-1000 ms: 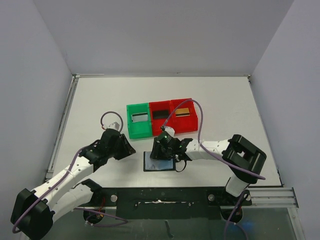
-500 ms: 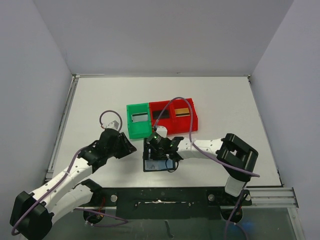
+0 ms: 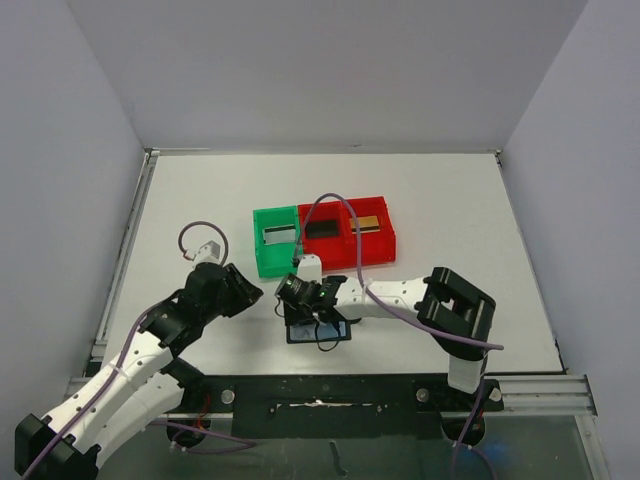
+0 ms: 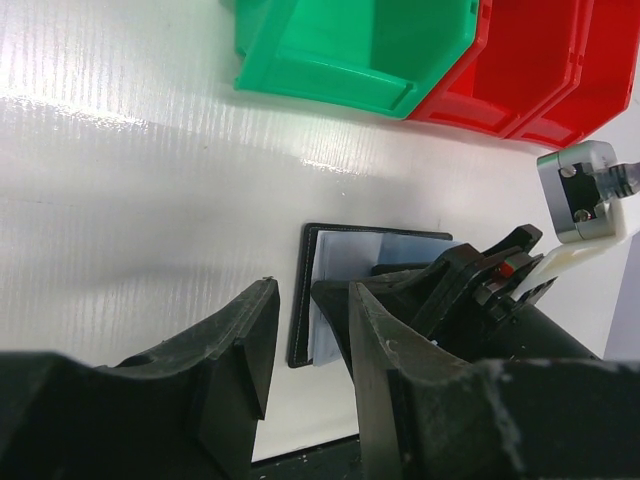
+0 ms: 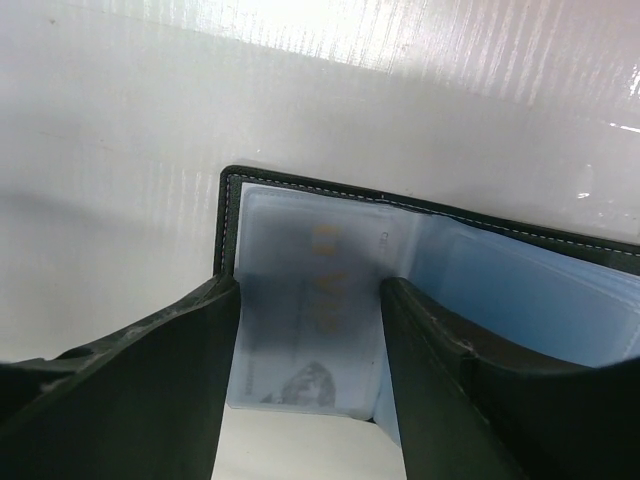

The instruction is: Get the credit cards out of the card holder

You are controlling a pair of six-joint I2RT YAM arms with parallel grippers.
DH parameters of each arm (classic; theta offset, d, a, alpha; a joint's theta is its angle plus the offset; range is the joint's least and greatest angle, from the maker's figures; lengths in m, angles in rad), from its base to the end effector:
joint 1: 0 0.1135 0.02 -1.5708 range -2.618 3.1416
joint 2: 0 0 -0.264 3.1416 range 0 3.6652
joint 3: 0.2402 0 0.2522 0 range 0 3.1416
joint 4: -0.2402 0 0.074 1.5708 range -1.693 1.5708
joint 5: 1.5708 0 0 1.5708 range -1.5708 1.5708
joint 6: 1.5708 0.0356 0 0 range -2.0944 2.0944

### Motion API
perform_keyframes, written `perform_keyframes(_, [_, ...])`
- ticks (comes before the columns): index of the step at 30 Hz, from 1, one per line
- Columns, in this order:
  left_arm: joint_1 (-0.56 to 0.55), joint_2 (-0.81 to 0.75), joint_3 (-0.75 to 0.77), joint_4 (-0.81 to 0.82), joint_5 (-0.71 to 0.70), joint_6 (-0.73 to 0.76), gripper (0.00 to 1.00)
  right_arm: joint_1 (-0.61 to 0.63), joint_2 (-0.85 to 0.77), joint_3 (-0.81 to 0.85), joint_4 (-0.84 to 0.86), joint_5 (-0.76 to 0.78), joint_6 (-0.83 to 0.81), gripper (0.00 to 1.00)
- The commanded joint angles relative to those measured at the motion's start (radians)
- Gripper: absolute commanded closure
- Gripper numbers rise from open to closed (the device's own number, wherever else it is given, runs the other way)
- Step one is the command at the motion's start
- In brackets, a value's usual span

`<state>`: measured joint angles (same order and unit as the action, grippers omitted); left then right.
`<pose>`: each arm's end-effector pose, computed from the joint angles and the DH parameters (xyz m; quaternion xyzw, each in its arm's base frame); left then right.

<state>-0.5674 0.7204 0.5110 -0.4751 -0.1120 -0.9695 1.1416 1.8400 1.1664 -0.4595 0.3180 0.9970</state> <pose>0.1357 -0.0818 0.2263 -0.2036 0.8790 -0.2612 0.3430 0.1619 0.3271 0.1644 -0.0353 0.9638 0.1137 0.2386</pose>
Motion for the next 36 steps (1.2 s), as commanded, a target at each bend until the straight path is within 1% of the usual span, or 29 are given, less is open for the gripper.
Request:
perform_keyframes(1, [0.006,-0.002,0.02,0.02,0.002,-0.006,0.67,-0.009,-0.054,-0.073,0.067,-0.026,0.004,0.46])
perform_keyframes(6, [0.006,0.025,0.0,0.082,0.068,0.013,0.67,-0.066,-0.128,-0.21,0.243,-0.147,0.028,0.47])
perform_keyframes(9, [0.004,0.034,-0.017,0.131,0.11,0.02,0.67,-0.091,-0.162,-0.277,0.333,-0.194,0.047,0.47])
perform_keyframes(13, [0.004,0.052,-0.059,0.223,0.208,0.025,0.67,-0.108,-0.185,-0.328,0.388,-0.231,0.062,0.47])
perform_keyframes(17, [-0.002,0.089,-0.098,0.32,0.289,0.01,0.67,-0.113,-0.185,-0.341,0.397,-0.242,0.066,0.46])
perform_keyframes(22, [-0.012,0.117,-0.099,0.319,0.273,0.009,0.67,-0.118,-0.184,-0.344,0.391,-0.247,0.071,0.42])
perform_keyframes(26, [-0.011,0.112,-0.09,0.274,0.232,0.004,0.67,-0.104,-0.179,-0.301,0.327,-0.205,0.047,0.41])
perform_keyframes(28, [-0.012,0.099,-0.087,0.243,0.205,-0.001,0.67,-0.087,-0.174,-0.267,0.288,-0.177,0.03,0.45])
perform_keyframes(32, [-0.012,0.074,-0.083,0.213,0.17,-0.009,0.68,-0.076,-0.155,-0.226,0.249,-0.156,0.023,0.48])
perform_keyframes(36, [-0.012,0.065,-0.09,0.232,0.19,-0.005,0.68,-0.087,-0.182,-0.281,0.325,-0.195,0.044,0.47])
